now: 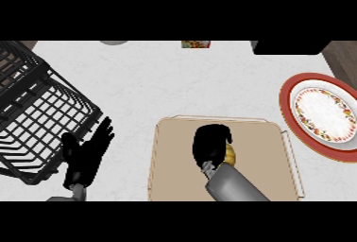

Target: Pick the squash from the tray and place it in the plate

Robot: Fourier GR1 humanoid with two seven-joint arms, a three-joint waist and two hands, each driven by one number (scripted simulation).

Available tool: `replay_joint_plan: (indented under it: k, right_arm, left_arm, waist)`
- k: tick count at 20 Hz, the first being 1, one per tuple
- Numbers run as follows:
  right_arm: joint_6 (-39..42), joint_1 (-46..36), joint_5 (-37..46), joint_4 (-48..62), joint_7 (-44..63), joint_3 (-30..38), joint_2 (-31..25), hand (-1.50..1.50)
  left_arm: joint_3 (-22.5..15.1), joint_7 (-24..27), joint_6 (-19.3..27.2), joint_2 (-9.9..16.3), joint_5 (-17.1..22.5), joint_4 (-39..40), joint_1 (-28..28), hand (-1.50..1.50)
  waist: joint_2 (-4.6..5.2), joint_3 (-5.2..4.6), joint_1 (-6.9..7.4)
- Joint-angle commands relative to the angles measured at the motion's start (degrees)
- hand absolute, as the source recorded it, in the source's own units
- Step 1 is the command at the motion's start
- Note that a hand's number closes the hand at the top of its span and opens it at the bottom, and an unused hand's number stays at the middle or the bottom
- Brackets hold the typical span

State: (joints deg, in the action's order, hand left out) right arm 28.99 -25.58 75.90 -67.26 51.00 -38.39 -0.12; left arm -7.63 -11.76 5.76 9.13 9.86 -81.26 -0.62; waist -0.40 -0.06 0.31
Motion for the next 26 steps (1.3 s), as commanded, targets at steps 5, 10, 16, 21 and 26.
replay_joint_plan:
  k: [5,10,16,21,26]
  right_arm:
    - [1.1,-0.5,6.9,-0.9,-2.1,-2.2,-0.4,1.5]
    - [-17.8,16.3,-3.8,-21.8,-8.1,-2.3,0.0,1.5]
    - [-37.3,23.3,-4.6,-38.4,-15.1,-3.0,-3.6,1.5]
    - [-47.9,32.7,-6.1,-50.3,-16.7,0.4,-8.9,1.5]
    - [-60.1,39.4,-14.7,-52.3,-20.7,10.4,-13.0,1.5]
  left_arm:
    - [1.7,4.1,-1.4,-1.5,-1.0,4.6,0.5,0.0]
    - [2.4,0.5,0.9,-0.4,-0.7,0.1,0.1,0.0]
    - [2.9,0.2,-1.4,1.0,0.8,-1.3,-1.8,0.0]
    - [0.9,1.1,0.5,-1.4,-0.8,-2.5,-3.9,0.0]
    - [0.9,-0.7,-0.9,-0.1,-0.9,-2.8,-2.8,0.0]
  waist:
    - [0.43,0.03,-0.24]
    - [-0.3,0.33,-3.09]
    - [-0.63,0.28,-3.02]
    - [-0.06,0.16,-2.04]
    - [0.33,0.2,-1.11]
